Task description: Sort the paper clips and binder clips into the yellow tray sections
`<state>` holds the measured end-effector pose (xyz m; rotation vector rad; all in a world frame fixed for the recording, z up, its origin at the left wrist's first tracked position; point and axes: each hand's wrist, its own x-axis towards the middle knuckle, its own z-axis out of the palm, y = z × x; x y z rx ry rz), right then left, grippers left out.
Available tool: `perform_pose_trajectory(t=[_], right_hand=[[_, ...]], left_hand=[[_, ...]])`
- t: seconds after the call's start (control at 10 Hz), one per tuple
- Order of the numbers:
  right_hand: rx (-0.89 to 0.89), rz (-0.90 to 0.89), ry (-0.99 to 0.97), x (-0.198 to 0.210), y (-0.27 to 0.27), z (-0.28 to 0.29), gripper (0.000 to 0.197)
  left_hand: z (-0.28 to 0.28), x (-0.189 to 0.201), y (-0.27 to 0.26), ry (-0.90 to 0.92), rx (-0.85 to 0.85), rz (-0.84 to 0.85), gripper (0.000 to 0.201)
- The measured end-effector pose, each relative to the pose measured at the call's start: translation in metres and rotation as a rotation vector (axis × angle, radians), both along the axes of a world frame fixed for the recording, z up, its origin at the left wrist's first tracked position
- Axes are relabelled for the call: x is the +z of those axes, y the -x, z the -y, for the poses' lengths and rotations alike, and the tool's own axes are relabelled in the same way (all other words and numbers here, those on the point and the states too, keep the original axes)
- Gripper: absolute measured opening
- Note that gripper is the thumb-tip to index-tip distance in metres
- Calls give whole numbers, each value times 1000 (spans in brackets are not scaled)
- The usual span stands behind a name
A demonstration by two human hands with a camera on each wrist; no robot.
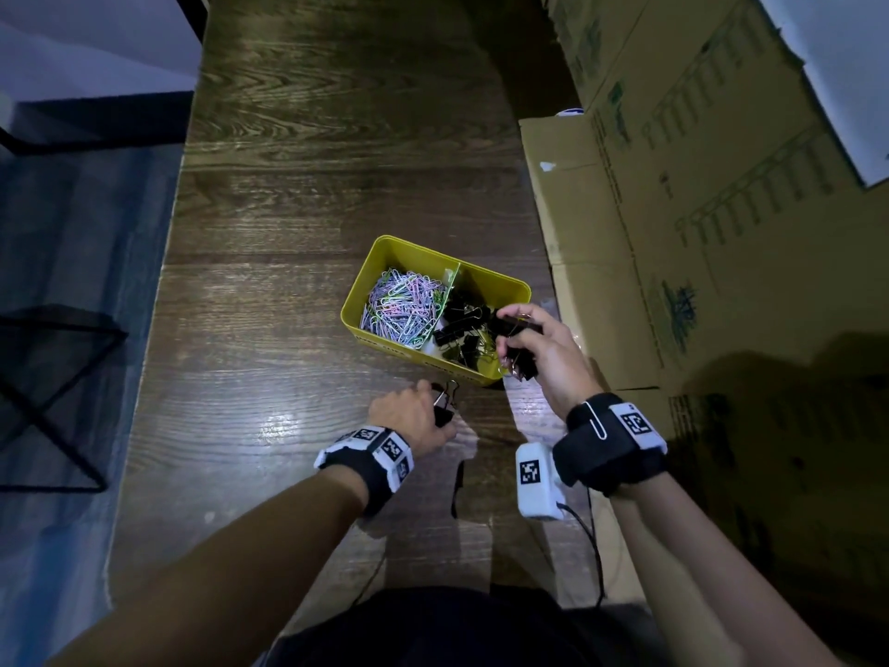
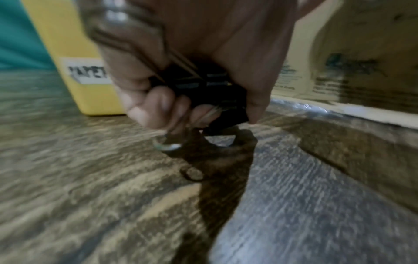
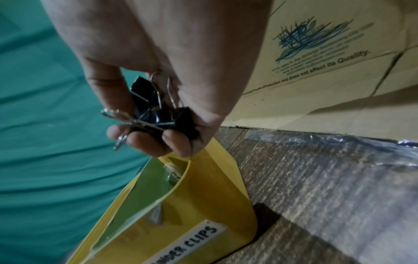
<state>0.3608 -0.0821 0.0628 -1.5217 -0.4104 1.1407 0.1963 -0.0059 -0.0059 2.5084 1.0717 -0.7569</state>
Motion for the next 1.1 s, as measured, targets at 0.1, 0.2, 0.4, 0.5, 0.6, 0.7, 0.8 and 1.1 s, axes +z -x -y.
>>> perform_pose_trajectory(t=[0.1, 0.2, 0.4, 0.5, 0.6, 0.7, 0.8, 1.1], right_hand=[[-18, -5, -18, 2, -2, 3, 17], [-60, -88, -63, 9, -4, 5, 16], [-123, -229, -67, 19, -5, -6, 45], [-187, -289, -19, 23, -7, -18, 32], [-222, -240, 71, 27, -6, -30, 23], [-267, -127, 111, 23, -2, -42, 24], [-222, -112, 112, 22, 4, -50, 29], [-180, 12, 180, 18, -2, -42, 30]], left_hand=[[-13, 3, 15, 352, 232, 166, 41], [-18, 29, 30, 884, 790, 458, 28], [-46, 93, 2, 1274, 948, 728, 28], [-54, 108, -37, 1161, 956, 785, 25], [-56, 111, -70, 986, 936, 738, 21], [-52, 108, -92, 828, 902, 752, 15], [-45, 97, -99, 780, 846, 742, 16], [-49, 73, -79, 501, 502, 596, 62]])
